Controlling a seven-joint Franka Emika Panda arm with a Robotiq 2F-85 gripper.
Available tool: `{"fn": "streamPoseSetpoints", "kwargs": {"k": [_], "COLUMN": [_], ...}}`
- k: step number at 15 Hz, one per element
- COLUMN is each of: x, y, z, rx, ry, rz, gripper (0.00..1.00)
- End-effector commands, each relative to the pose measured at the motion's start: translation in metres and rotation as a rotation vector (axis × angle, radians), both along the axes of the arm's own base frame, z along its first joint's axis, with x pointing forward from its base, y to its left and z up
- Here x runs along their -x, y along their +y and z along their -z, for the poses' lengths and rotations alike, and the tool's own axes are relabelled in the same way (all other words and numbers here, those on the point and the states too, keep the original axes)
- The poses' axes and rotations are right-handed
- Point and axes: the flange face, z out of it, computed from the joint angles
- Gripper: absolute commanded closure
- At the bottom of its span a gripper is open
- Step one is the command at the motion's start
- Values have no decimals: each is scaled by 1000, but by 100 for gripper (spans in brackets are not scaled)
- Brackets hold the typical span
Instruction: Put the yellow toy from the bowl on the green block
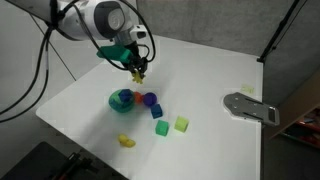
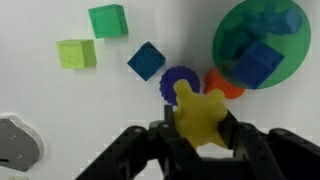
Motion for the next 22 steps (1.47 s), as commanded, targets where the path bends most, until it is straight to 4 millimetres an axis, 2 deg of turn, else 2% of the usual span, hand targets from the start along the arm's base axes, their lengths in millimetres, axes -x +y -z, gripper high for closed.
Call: {"fn": "streamPoseSetpoints", "kwargs": {"k": [1, 6, 10, 14, 19, 22], "x": [-15, -9, 8, 26, 44, 54], "y": [-55, -125, -153, -165, -162, -162], "z": [-7, 13, 43, 75, 109, 122], "rx": [43, 88, 105, 118, 63, 8], "ry": [0, 26, 83, 144, 192, 213], "rz": [111, 222, 265, 273, 243, 249], "gripper": [79, 79, 79, 79, 79, 79]}}
